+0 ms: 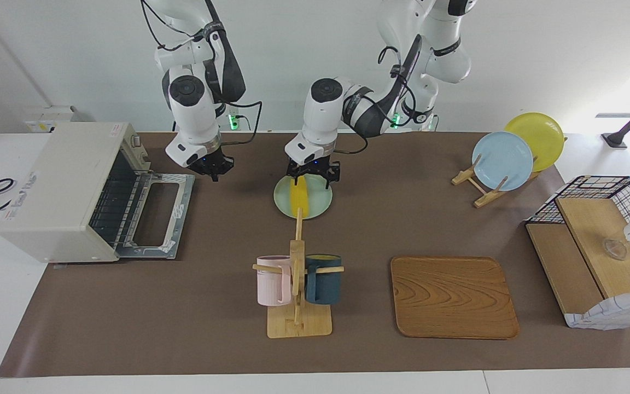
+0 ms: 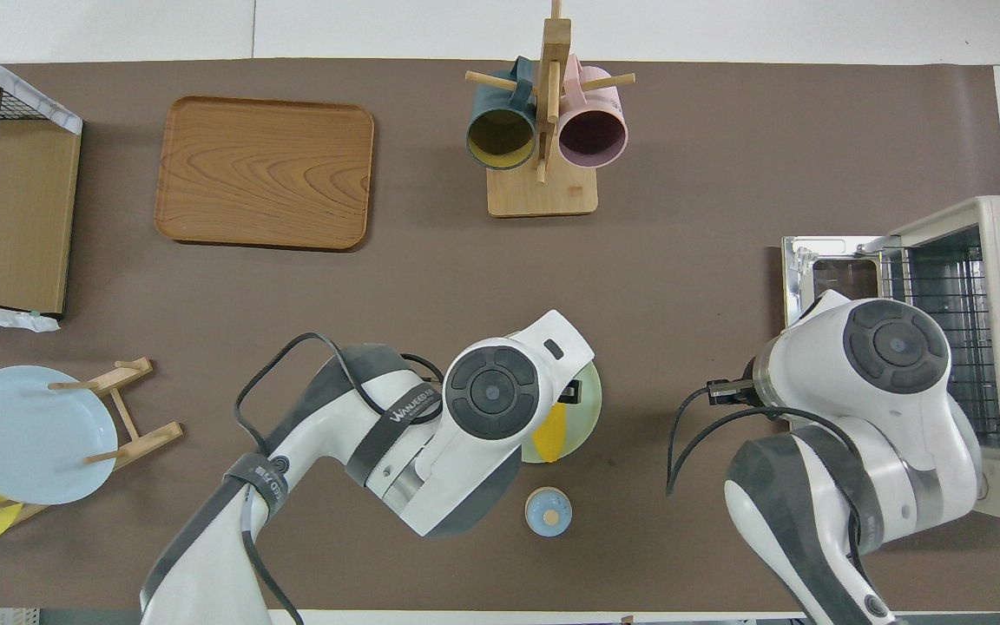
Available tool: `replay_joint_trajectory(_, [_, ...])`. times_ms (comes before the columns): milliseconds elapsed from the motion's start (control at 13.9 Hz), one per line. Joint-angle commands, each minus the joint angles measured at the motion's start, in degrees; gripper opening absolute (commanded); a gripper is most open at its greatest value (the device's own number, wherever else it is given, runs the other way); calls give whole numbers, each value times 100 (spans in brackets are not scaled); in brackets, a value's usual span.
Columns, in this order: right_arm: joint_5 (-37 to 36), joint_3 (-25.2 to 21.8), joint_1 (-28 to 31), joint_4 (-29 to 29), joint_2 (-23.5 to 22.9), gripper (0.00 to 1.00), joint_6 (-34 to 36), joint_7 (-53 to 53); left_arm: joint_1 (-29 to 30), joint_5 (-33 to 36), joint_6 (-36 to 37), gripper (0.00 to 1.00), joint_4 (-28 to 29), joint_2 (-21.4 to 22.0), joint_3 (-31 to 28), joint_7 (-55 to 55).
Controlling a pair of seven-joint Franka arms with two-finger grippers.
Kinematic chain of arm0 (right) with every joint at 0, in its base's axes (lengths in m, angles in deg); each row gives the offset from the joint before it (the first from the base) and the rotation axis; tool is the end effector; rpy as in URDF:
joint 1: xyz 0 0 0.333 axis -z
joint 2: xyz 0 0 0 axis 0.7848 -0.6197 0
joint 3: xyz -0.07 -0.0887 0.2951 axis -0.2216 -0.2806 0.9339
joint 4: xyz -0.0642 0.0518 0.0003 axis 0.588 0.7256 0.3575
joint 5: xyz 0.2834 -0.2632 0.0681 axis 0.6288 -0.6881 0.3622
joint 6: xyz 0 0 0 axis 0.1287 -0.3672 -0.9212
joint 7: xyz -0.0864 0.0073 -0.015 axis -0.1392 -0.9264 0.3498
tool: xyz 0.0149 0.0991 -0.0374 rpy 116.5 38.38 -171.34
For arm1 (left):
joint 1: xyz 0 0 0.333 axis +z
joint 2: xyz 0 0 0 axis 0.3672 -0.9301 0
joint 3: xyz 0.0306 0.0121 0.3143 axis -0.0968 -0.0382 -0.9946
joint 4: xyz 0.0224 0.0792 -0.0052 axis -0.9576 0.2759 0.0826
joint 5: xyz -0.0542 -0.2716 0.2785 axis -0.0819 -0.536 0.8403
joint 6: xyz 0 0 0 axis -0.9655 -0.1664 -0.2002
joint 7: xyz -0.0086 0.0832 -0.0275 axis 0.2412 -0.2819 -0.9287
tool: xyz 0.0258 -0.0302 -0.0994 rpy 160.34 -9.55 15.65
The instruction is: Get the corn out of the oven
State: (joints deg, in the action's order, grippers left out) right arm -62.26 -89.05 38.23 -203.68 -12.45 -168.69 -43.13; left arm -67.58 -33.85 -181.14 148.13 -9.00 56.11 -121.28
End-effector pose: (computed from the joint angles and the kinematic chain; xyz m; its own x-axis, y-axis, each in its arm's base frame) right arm 0.4492 0.1070 0.3679 0.9922 0.0602 -0.1093 0.0686 -0.9949 0.0745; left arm 0.3982 -0.4678 0.3529 0.9850 -0.1708 0.0251 -0.1725 -0.9800 0.0993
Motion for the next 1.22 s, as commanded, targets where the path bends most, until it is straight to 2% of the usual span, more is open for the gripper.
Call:
replay_joint_trajectory(0, [-341, -10, 82, -369, -243, 0, -642, 67, -178, -28, -347, 100, -43, -278, -111, -110])
replay_joint_trajectory(144, [-632, -10, 187, -448, -349, 0, -740, 49, -169, -28, -392, 100, -78, -313, -111, -119])
replay_joint_trajectory(431, [-844, -10, 398, -834, -235, 0, -951, -91, -187, -28, -620, 100, -104, -541, -111, -251])
replay_joint_trajectory(718, [-975, -10, 565, -1028, -156, 0, -942, -100, -222, -28, -647, 100, -95, -586, -111, -268])
replay_joint_trajectory(933, [-1343, -10, 679, -1028, -156, 0, -934, -283, -240, -28, -655, 100, -69, -586, -111, -339])
replay_joint_trajectory(1005, [-1536, -10, 680, -1028, -156, 0, -916, -467, -309, -28, -664, 98, -60, -594, -111, -365])
replay_joint_trajectory(1149, [-1740, -10, 636, -1020, -147, 0, -863, -749, -363, -28, -708, 87, -52, -595, -120, -444])
